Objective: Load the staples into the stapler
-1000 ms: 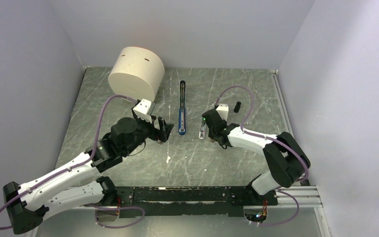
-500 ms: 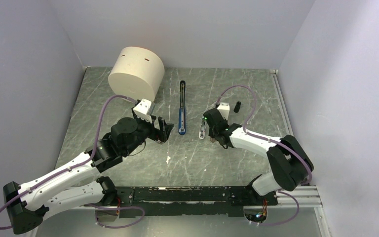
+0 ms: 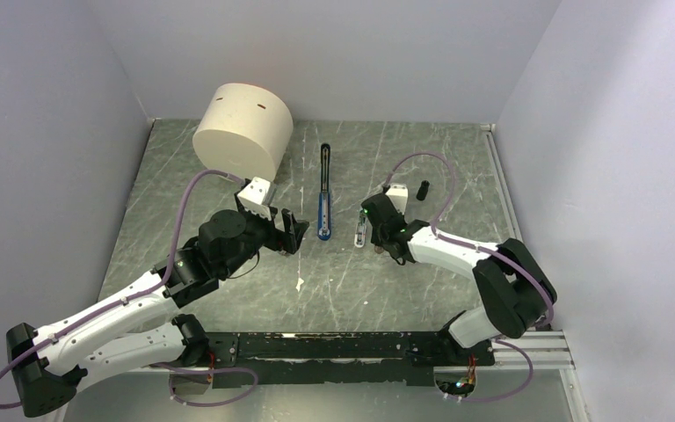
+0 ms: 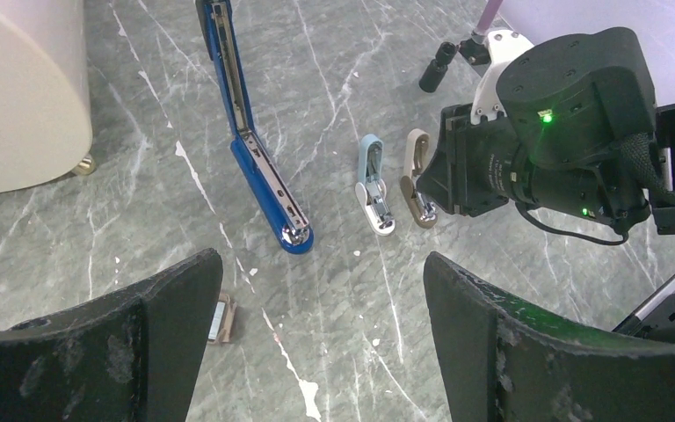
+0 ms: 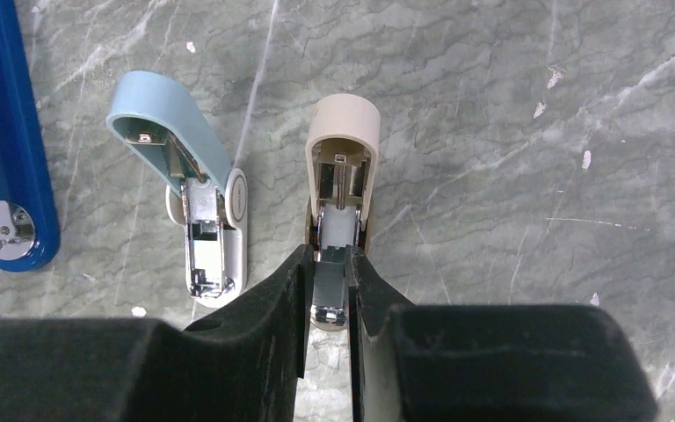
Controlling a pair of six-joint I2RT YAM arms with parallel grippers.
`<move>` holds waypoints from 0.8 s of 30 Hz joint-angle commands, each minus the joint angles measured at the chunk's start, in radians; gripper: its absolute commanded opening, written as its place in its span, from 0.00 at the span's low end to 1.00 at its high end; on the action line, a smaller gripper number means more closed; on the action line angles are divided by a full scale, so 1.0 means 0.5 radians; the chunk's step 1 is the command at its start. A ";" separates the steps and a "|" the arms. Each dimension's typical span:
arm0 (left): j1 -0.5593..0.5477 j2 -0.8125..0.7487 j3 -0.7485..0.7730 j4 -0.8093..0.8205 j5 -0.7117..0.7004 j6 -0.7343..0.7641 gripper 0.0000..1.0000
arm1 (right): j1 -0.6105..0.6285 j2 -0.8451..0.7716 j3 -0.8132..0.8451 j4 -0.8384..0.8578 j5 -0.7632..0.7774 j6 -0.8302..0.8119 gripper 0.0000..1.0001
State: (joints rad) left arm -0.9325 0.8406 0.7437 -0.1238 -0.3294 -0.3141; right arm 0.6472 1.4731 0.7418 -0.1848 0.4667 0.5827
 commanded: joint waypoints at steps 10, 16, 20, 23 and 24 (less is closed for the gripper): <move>-0.003 -0.009 -0.008 0.036 -0.044 -0.013 0.89 | -0.016 0.032 -0.020 0.020 0.032 0.017 0.22; -0.003 0.003 0.004 0.031 -0.042 -0.008 0.89 | -0.017 -0.024 -0.019 0.028 0.021 -0.002 0.22; -0.003 -0.002 -0.002 0.038 -0.043 -0.012 0.89 | -0.015 -0.029 -0.020 0.023 0.036 -0.006 0.22; -0.003 0.002 -0.003 0.039 -0.041 -0.012 0.89 | -0.017 0.001 -0.023 0.029 0.032 -0.006 0.22; -0.002 0.003 0.000 0.036 -0.041 -0.010 0.89 | -0.015 0.011 -0.023 0.031 0.030 -0.005 0.21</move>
State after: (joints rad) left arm -0.9325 0.8410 0.7429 -0.1238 -0.3363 -0.3141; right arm 0.6468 1.4796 0.7414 -0.1848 0.4610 0.5819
